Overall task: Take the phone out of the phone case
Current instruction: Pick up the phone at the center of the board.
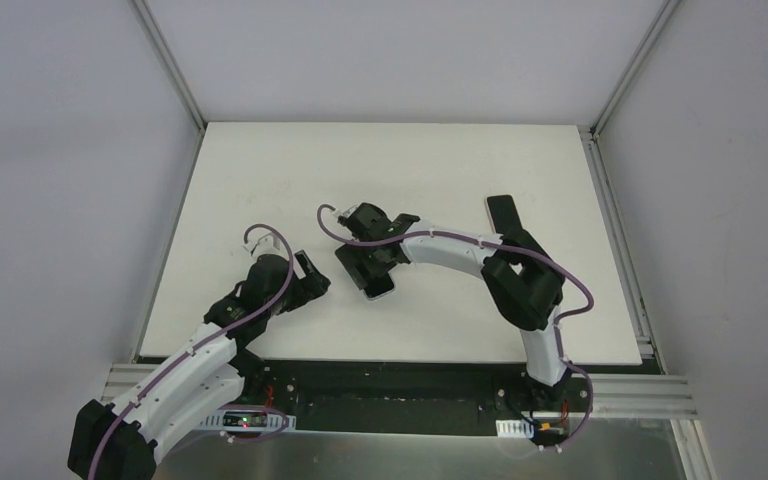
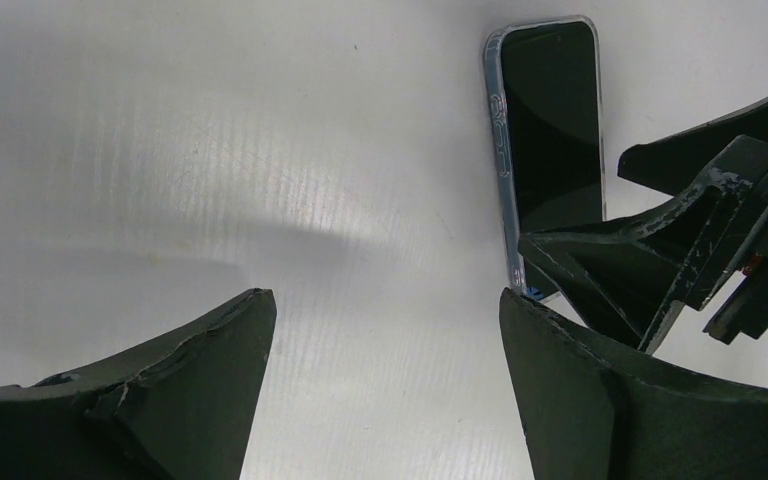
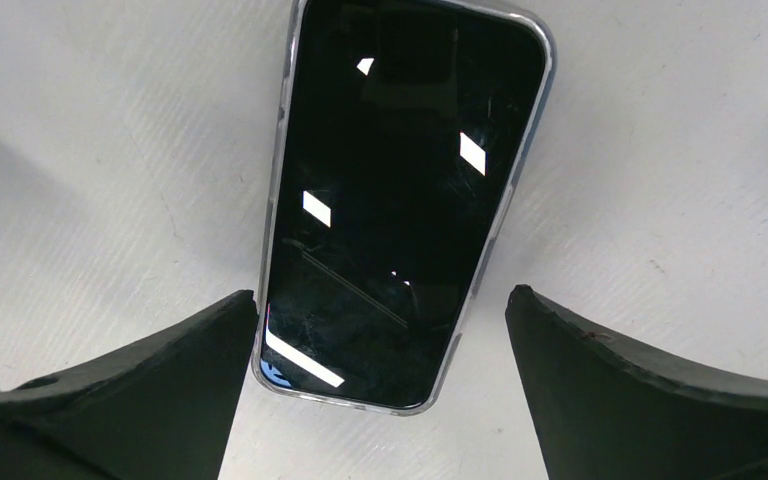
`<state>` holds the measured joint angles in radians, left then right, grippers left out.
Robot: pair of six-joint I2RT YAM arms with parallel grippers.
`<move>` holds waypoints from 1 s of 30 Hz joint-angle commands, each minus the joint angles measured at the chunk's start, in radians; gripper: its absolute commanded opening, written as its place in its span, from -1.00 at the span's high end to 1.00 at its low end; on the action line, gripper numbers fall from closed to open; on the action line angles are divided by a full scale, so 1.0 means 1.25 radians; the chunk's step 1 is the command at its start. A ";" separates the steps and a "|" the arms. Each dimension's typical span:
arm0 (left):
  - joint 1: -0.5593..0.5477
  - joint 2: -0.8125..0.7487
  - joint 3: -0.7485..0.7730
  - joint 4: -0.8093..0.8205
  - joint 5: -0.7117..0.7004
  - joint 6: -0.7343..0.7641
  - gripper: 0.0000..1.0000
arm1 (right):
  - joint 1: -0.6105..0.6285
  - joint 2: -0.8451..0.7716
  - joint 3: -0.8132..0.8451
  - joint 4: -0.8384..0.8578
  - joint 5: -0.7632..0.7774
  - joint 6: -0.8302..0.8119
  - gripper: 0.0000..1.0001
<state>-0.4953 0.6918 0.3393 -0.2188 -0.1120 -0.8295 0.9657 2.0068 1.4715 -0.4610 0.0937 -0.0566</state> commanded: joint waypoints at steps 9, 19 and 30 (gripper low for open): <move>0.008 -0.010 -0.009 0.001 0.005 -0.011 -0.69 | 0.004 0.029 0.042 -0.010 0.027 0.025 -0.99; 0.008 -0.020 -0.021 0.001 0.002 -0.018 -0.69 | 0.001 0.061 0.062 -0.009 0.069 0.038 -0.98; 0.008 -0.021 -0.028 0.003 -0.001 -0.025 -0.69 | -0.002 0.089 0.072 -0.009 0.074 0.040 -0.91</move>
<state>-0.4953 0.6735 0.3115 -0.2230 -0.1123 -0.8501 0.9657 2.0903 1.5402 -0.4519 0.1436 -0.0116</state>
